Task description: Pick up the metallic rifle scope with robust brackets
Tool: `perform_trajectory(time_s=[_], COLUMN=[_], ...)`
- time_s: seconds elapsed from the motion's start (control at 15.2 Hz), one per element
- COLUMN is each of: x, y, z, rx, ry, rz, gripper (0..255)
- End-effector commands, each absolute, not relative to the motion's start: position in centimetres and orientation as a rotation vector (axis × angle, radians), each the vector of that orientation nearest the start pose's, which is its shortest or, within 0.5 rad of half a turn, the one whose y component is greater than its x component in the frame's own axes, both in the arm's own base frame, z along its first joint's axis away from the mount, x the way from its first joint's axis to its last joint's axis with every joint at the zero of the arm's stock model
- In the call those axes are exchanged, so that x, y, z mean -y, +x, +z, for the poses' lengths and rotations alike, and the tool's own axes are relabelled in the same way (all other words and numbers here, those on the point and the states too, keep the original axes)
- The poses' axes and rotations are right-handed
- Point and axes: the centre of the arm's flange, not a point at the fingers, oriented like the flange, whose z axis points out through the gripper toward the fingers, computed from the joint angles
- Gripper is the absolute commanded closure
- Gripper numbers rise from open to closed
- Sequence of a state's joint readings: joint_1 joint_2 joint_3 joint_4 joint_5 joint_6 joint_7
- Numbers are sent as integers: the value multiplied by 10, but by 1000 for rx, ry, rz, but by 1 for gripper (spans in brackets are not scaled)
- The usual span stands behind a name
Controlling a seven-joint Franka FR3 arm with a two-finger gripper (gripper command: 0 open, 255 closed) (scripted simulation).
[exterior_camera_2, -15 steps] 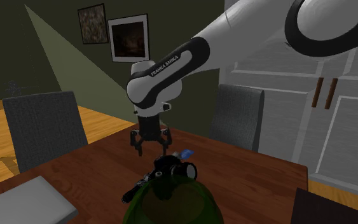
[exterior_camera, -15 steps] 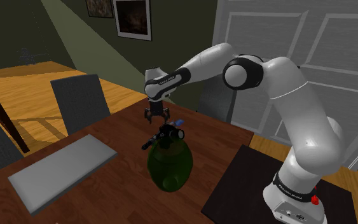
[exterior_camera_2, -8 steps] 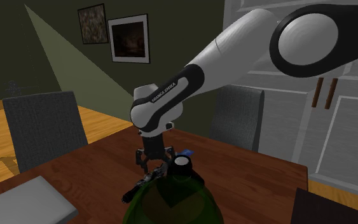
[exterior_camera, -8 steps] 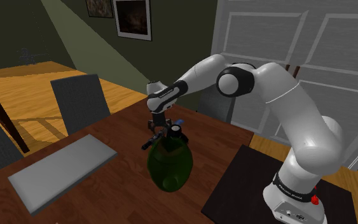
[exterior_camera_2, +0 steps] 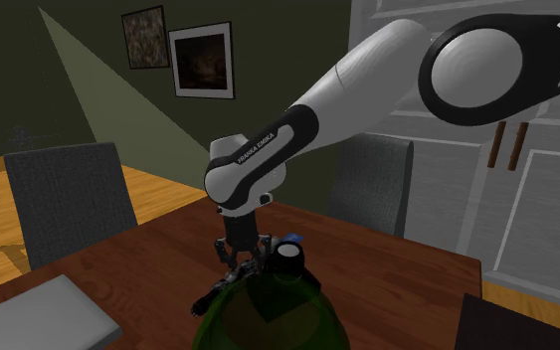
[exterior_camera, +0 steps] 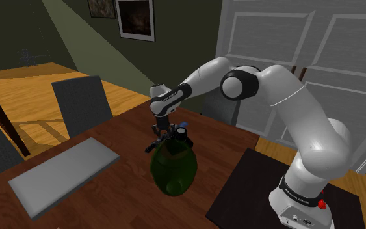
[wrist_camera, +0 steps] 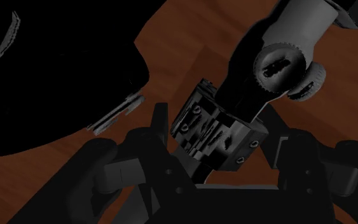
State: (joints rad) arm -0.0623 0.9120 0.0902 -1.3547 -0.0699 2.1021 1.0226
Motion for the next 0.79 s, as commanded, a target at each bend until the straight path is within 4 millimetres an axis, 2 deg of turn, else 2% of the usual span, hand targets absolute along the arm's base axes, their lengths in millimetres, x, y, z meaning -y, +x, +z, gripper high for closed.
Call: perform_trajectory(time_s=[0.0, 0.13, 0.73], x=[-4, -5, -5], y=[718, 717, 716], z=[159, 158, 206], rx=[-1511, -1511, -1511], ry=[-2820, -2820, -2820], rz=[238, 238, 238], gripper=[255, 255, 255])
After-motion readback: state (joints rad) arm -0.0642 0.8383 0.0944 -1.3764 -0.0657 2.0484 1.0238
